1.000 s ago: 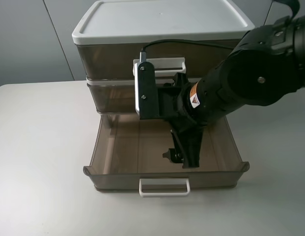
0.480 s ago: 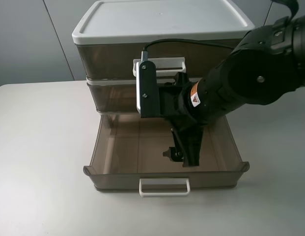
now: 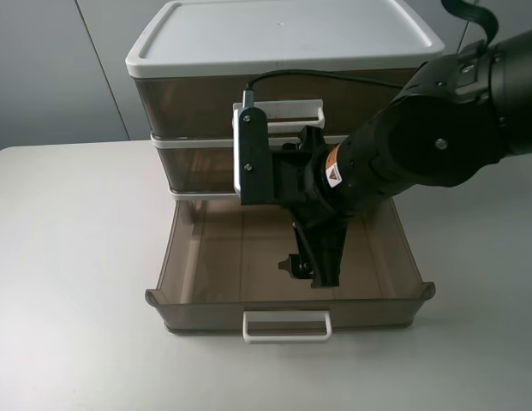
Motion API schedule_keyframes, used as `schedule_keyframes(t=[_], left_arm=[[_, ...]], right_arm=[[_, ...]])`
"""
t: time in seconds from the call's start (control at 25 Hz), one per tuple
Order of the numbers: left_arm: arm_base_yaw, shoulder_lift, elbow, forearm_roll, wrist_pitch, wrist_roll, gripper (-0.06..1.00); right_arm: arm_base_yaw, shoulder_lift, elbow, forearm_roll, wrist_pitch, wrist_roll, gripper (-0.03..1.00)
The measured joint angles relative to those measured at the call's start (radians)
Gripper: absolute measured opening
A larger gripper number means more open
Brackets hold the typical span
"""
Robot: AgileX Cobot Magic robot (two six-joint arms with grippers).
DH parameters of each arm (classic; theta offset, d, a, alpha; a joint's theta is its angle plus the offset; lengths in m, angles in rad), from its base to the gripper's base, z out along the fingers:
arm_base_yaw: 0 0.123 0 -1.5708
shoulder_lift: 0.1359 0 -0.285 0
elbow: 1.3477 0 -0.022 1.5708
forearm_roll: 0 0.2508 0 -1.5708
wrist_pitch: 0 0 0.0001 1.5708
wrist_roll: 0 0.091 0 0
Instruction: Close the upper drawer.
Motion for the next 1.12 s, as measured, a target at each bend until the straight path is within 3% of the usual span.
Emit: schedule_keyframes(t=[0.2,0.36,0.76,1.12], left_arm=[[0.000,0.000,0.000,0.000,0.000,0.000,0.74],[0.000,0.000,0.000,0.000,0.000,-0.002,0.74],[0.000,0.000,0.000,0.000,0.000,-0.002,0.74],[0.000,0.000,0.000,0.000,0.000,-0.002,0.74]], right_arm=[[0.005,-0.031,-0.001,0.031,0.036,0.002,0.70],[0.027,-0.127,-0.002,0.064,0.125,0.023,0.70],[0.039,-0.579,0.000,0.105,0.454,0.304,0.70],[0.039,-1.079,0.128,0.111,0.656,0.492,0.70]])
